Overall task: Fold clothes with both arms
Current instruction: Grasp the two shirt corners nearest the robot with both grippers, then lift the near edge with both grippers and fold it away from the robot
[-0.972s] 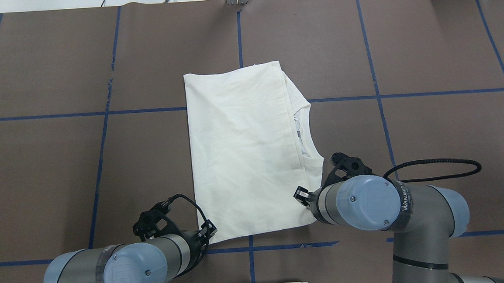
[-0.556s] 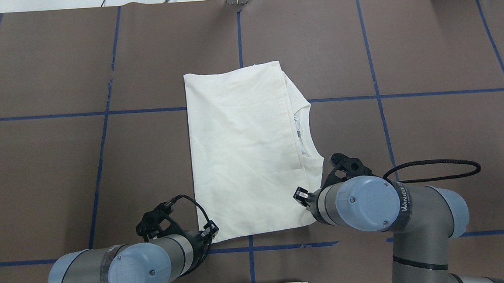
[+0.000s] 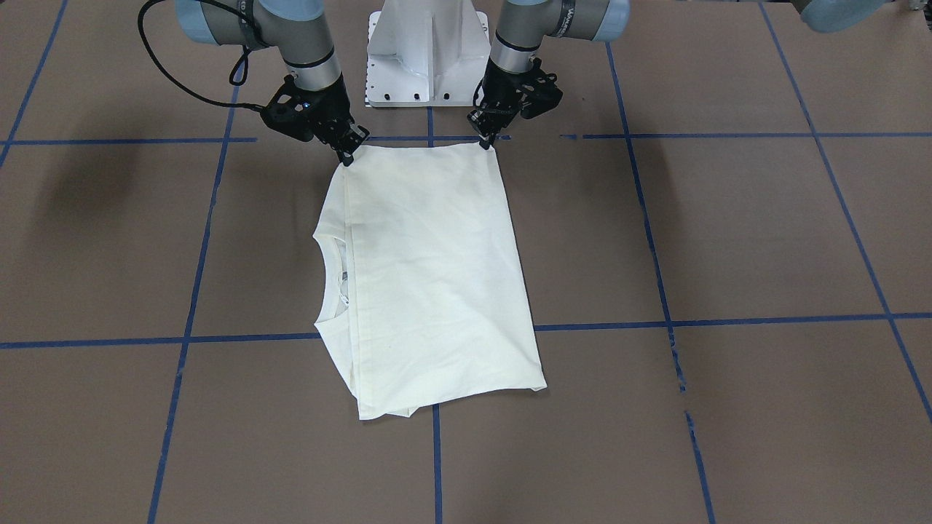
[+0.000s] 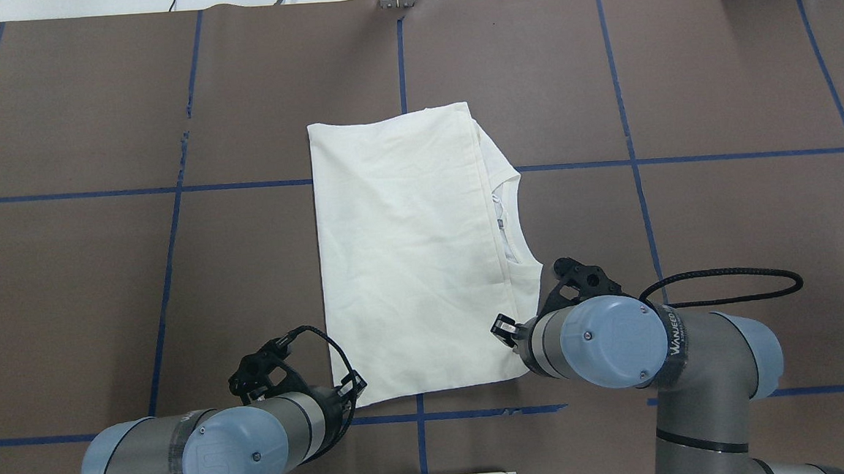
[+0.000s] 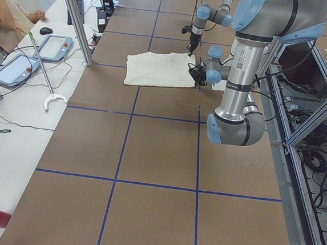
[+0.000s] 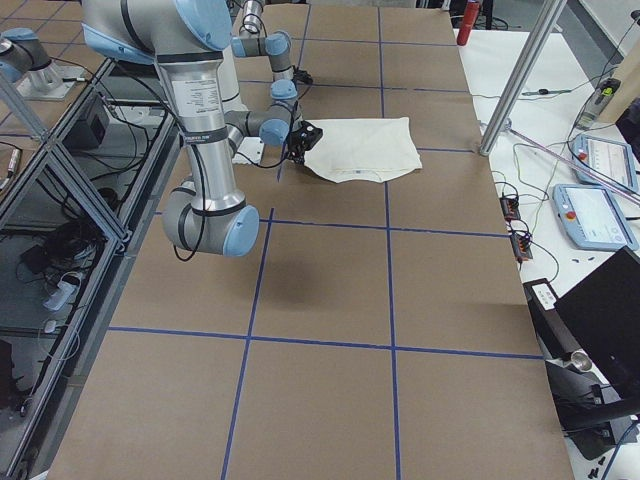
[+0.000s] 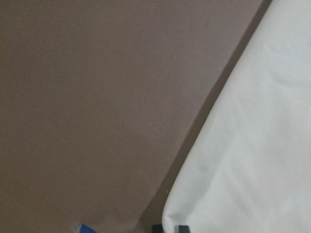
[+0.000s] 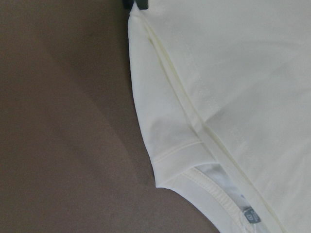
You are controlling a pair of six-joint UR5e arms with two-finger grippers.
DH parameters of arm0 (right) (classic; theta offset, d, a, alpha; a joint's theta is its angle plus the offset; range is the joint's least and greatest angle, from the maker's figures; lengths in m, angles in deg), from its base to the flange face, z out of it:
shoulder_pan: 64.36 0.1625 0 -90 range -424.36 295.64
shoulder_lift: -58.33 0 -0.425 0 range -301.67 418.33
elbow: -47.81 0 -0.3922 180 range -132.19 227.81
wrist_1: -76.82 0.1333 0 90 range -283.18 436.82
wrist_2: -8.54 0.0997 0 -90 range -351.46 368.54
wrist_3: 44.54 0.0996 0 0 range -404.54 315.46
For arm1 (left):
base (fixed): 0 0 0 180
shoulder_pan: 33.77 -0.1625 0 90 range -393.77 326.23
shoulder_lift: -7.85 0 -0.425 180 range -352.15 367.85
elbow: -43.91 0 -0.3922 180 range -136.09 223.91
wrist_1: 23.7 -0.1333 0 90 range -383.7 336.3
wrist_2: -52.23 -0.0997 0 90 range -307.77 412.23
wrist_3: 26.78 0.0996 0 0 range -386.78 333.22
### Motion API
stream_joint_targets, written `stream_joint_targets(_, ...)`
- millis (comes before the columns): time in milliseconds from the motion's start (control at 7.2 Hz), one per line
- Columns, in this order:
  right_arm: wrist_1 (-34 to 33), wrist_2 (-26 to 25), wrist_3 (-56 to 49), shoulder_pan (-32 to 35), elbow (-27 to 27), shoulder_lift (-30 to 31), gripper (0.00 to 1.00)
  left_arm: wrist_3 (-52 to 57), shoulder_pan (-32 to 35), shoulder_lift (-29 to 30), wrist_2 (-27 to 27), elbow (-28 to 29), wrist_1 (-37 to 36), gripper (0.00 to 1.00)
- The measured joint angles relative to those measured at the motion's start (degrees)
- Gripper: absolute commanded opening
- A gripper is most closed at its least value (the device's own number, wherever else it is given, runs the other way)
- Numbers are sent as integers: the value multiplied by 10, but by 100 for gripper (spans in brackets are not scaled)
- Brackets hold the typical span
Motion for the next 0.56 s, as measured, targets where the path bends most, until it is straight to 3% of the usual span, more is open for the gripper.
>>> stream_joint_targets(556,-3,-13,7,-10,-28,7,0,2,7,1,5,-84,-4,0)
